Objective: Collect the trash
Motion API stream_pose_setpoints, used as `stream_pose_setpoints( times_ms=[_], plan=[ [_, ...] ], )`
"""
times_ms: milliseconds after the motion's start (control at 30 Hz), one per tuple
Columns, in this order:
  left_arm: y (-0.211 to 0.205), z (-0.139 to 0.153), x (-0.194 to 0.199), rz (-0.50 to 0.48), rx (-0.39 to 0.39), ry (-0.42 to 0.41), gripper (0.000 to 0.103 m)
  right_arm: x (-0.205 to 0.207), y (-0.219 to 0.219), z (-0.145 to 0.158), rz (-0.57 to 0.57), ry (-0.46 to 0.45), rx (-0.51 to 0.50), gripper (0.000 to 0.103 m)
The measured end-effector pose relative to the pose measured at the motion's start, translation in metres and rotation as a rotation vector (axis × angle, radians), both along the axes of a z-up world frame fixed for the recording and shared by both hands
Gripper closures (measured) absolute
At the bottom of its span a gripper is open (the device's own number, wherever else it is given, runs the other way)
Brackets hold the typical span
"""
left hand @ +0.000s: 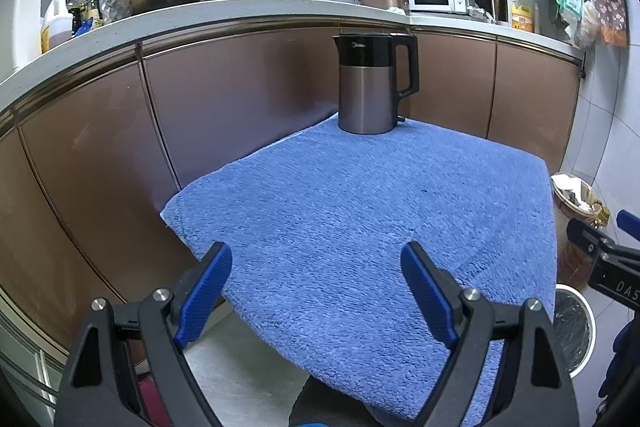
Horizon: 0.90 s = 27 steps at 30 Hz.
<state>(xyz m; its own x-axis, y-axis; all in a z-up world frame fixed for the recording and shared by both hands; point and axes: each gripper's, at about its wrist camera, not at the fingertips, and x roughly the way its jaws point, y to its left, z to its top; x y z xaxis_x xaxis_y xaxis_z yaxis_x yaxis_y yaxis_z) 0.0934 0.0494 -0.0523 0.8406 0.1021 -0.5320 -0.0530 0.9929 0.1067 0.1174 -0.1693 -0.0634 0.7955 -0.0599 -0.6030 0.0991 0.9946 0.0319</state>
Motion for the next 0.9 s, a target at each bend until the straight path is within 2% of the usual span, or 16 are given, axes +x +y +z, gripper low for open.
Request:
stream_pose_setpoints(
  times_ms=[533,900],
  plan=[
    [-0.020,-0.012,0.015,-0.011,0.061,0.034,0.017,0.003,-0.021,-0.007,-0.077,0.014,-0.023,0.002],
    [-0.024,-0.014,0.018,-0.008,0.065,0.039,0.017,0.005,-0.028,-0.008,-0.087,0.015,-0.017,0.002]
  ],
)
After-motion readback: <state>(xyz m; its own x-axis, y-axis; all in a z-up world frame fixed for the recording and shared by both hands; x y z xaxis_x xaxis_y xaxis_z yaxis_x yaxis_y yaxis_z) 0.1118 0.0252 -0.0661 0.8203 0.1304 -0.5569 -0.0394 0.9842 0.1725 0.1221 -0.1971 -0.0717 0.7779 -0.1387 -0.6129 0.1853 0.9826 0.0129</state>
